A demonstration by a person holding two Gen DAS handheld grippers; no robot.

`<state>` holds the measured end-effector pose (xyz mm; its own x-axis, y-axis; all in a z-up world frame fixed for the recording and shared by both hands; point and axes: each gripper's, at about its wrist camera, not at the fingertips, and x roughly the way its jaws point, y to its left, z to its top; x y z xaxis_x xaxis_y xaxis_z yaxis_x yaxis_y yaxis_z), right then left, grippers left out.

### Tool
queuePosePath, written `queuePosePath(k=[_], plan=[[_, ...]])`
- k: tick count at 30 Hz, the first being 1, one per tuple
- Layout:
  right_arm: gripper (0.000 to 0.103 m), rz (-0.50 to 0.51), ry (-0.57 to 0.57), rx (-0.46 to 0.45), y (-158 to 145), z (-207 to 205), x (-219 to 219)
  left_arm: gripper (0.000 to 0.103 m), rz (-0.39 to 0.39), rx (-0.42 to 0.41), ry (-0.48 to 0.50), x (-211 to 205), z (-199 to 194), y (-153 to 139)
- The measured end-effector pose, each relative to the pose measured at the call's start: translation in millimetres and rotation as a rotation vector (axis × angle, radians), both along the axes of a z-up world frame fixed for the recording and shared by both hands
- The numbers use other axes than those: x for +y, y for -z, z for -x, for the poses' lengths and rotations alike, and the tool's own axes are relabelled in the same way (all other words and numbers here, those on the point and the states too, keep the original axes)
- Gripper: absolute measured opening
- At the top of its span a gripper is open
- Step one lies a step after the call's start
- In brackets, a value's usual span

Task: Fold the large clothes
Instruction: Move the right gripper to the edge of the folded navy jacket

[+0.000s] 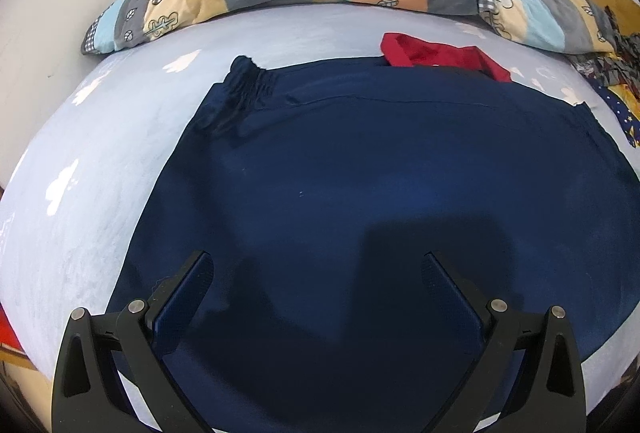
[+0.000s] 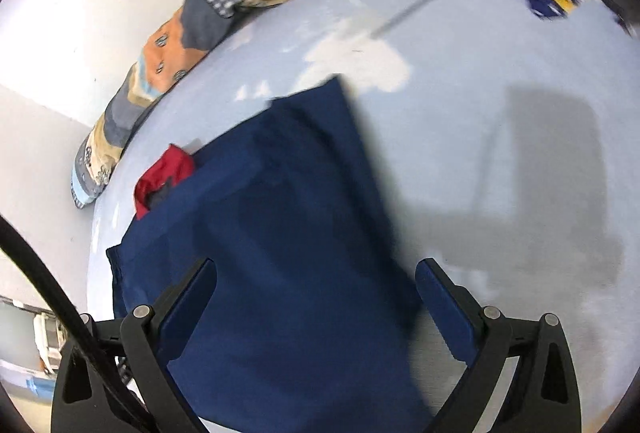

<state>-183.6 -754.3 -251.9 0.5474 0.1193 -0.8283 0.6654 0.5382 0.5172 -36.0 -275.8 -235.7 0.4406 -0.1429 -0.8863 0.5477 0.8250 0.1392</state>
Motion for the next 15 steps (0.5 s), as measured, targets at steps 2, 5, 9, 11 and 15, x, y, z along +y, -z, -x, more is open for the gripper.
queuePosePath(k=[2, 5, 9, 11, 15], plan=[[0.101, -0.034, -0.009, -0.007, 8.3, 14.0, -5.5, 0.103, 0.005, 0.008, 0.004, -1.5, 0.6, 0.5], [0.101, -0.166, -0.025, -0.030, 25.8, 33.5, -7.8, 0.103, 0.003, 0.011, 0.010, -3.7, 1.8, 1.7], [0.101, -0.204, -0.050, -0.051, 35.7, 44.8, -5.2, 0.103, 0.008, 0.014, 0.017, -7.5, 4.5, 2.4], [0.102, -0.224, -0.087, -0.047, 41.2, 43.2, 1.0, 0.103, 0.009, 0.018, 0.023, -9.1, 6.2, 3.3], [0.103, -0.194, -0.206, -0.049, 46.6, 25.3, 20.4, 0.103, 0.000, 0.025, 0.030, -10.6, 8.3, 6.6]])
